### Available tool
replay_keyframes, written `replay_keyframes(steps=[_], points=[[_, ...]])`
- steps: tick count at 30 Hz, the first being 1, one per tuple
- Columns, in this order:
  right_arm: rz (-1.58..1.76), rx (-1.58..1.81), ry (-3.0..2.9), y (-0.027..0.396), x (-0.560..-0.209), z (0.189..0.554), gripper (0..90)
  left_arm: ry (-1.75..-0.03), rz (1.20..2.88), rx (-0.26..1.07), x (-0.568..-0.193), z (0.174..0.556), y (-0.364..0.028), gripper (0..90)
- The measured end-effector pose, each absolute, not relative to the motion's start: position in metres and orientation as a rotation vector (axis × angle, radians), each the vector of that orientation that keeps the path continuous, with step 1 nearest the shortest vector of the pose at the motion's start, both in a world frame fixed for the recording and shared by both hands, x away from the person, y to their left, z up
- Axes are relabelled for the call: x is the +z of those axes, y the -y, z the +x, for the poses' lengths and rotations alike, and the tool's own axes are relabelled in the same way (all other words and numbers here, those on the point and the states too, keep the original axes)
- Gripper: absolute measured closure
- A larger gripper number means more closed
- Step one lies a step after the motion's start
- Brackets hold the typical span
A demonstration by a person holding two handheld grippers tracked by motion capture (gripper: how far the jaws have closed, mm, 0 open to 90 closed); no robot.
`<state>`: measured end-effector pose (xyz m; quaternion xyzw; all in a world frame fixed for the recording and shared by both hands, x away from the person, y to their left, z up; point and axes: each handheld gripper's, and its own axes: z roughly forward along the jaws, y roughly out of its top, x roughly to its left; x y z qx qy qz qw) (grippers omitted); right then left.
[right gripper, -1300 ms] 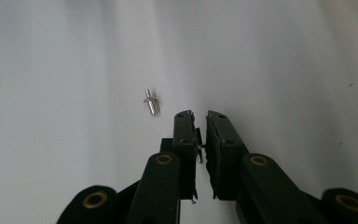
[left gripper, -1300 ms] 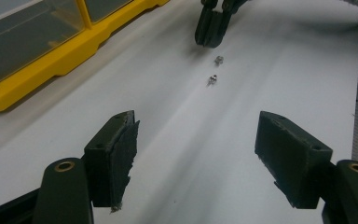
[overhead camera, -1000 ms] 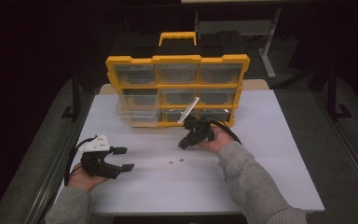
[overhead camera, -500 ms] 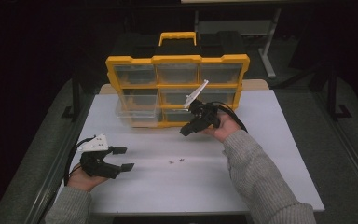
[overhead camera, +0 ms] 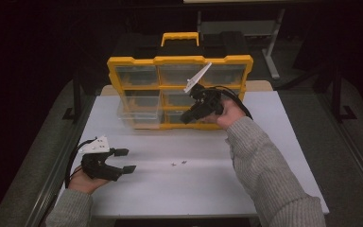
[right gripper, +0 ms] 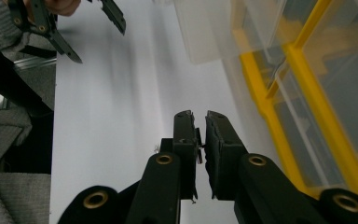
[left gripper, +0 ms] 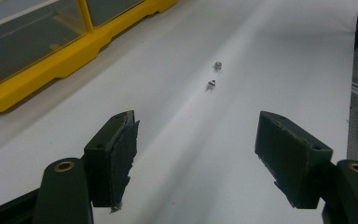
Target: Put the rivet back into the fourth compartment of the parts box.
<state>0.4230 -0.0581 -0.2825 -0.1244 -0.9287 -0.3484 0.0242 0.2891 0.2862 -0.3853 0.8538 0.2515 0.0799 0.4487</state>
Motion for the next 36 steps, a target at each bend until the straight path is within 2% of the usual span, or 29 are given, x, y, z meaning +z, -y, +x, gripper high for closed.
replay_keyframes(steps=[9,18,36], points=[[-0.341,-1.109,2.894,0.046,-0.248,0.428,81.6,-0.616,2.109,0.203,-0.386,0.29,-0.286,28.9],[-0.267,-1.114,2.915,0.015,-0.221,0.433,81.6,-0.608,2.12,0.208,-0.385,0.291,-0.288,28.9],[-0.22,-1.082,2.928,-0.038,-0.21,0.449,81.6,-0.629,2.103,0.19,-0.385,0.29,-0.289,28.9]])
